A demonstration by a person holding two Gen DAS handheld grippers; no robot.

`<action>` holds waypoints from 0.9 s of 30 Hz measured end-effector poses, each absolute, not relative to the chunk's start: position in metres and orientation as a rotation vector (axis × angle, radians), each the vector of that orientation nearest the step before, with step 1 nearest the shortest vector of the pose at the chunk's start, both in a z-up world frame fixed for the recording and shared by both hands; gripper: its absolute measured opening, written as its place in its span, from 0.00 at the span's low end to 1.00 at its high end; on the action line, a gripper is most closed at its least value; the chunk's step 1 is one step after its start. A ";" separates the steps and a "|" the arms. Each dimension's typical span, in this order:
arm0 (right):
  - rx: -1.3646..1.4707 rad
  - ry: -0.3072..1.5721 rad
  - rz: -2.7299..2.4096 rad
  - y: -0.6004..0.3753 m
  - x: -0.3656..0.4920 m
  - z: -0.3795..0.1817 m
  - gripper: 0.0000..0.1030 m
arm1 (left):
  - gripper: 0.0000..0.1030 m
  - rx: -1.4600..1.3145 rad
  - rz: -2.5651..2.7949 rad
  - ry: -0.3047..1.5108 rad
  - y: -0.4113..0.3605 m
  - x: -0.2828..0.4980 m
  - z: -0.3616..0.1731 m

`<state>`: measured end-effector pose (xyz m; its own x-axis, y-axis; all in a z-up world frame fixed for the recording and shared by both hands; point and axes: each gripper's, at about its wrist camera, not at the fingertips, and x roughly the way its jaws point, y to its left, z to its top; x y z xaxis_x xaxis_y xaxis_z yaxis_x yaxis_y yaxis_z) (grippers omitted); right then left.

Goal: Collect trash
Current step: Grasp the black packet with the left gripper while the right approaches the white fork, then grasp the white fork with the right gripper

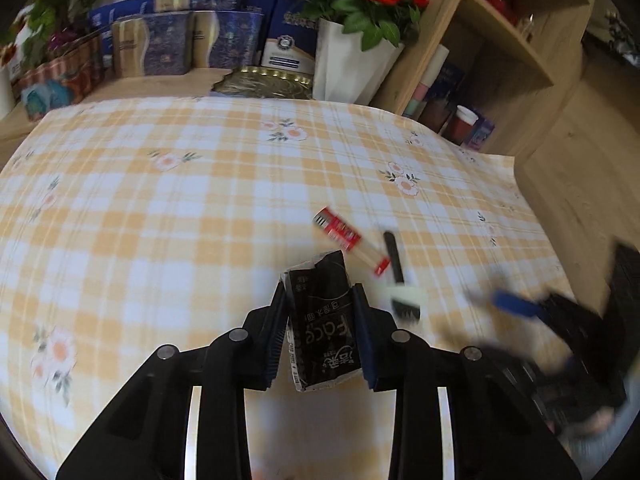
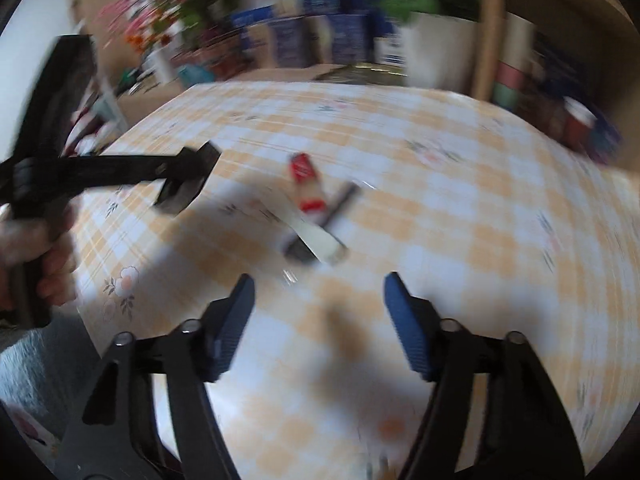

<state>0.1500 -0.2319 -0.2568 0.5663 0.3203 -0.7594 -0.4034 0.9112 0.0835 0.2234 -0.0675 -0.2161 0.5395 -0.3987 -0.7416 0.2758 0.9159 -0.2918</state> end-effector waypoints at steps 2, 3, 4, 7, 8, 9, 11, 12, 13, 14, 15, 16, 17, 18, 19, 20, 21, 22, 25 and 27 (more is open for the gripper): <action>-0.153 0.910 0.460 -0.215 0.171 -0.262 0.48 | 0.30 -0.180 -0.397 0.921 -0.050 0.209 -0.216; -0.185 0.934 0.467 -0.205 0.185 -0.267 0.44 | 0.30 -0.195 -0.396 0.924 -0.044 0.203 -0.217; -0.202 0.949 0.470 -0.199 0.193 -0.270 0.44 | 0.30 -0.211 -0.393 0.926 -0.036 0.198 -0.217; -0.188 0.986 0.480 -0.190 0.213 -0.277 0.39 | 0.30 -0.251 -0.380 0.925 -0.015 0.181 -0.218; -0.178 0.996 0.485 -0.188 0.217 -0.278 0.37 | 0.30 -0.266 -0.376 0.926 -0.009 0.175 -0.219; -0.170 1.006 0.488 -0.187 0.220 -0.279 0.36 | 0.30 -0.277 -0.372 0.927 -0.004 0.171 -0.220; -0.164 1.022 0.491 -0.181 0.226 -0.281 0.35 | 0.30 -0.298 -0.370 0.927 0.004 0.161 -0.221; -0.161 1.027 0.493 -0.180 0.227 -0.282 0.35 | 0.30 -0.303 -0.372 0.927 0.007 0.158 -0.222; -0.162 1.032 0.495 -0.177 0.228 -0.283 0.35 | 0.30 -0.307 -0.375 0.926 0.008 0.155 -0.223; -0.167 1.036 0.494 -0.174 0.228 -0.284 0.35 | 0.30 -0.307 -0.380 0.925 0.009 0.151 -0.223; -0.177 1.042 0.491 -0.171 0.229 -0.285 0.35 | 0.30 -0.304 -0.382 0.923 0.010 0.148 -0.224; -0.191 1.049 0.487 -0.167 0.230 -0.287 0.35 | 0.30 -0.305 -0.385 0.921 0.010 0.145 -0.224; -0.203 1.049 0.484 -0.164 0.231 -0.288 0.35 | 0.30 -0.311 -0.387 0.920 0.010 0.143 -0.225; -0.210 1.047 0.481 -0.161 0.232 -0.289 0.35 | 0.30 -0.319 -0.390 0.920 0.011 0.142 -0.225; -0.217 1.047 0.476 -0.159 0.234 -0.289 0.35 | 0.30 -0.326 -0.393 0.920 0.012 0.141 -0.226; -0.218 1.048 0.472 -0.157 0.235 -0.289 0.35 | 0.30 -0.330 -0.393 0.919 0.012 0.139 -0.226; -0.220 1.047 0.465 -0.155 0.237 -0.289 0.35 | 0.30 -0.332 -0.393 0.917 0.013 0.138 -0.226; -0.222 1.055 0.463 -0.153 0.239 -0.291 0.35 | 0.30 -0.334 -0.393 0.914 0.014 0.136 -0.226; -0.246 1.032 0.463 -0.149 0.240 -0.291 0.35 | 0.30 -0.342 -0.392 0.915 0.016 0.134 -0.226; -0.244 1.025 0.465 -0.150 0.239 -0.292 0.22 | 0.30 -0.346 -0.389 0.914 0.019 0.133 -0.226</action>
<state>0.2395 -0.1500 -0.2917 0.4339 0.2572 -0.8635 -0.4806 0.8767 0.0197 0.1332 0.0188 -0.2260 0.5502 -0.4650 -0.6936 0.1770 0.8767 -0.4473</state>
